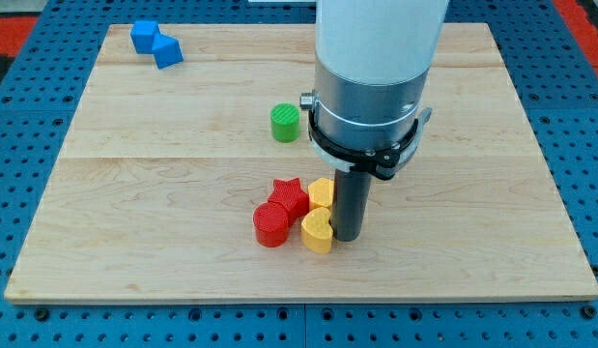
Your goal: Push the green star and the green circle closer to the blue triangle
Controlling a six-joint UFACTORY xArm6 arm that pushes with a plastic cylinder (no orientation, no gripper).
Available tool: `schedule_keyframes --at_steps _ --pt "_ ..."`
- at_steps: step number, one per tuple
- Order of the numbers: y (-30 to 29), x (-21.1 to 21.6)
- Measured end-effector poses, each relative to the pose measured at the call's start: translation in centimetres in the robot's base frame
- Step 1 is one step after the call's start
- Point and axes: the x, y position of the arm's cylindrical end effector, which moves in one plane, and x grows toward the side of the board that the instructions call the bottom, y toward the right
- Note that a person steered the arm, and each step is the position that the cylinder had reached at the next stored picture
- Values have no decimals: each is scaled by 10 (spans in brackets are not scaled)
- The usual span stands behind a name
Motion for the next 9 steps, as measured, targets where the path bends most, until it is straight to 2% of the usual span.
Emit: schedule_keyframes --at_steps 9 --pt "99 0"
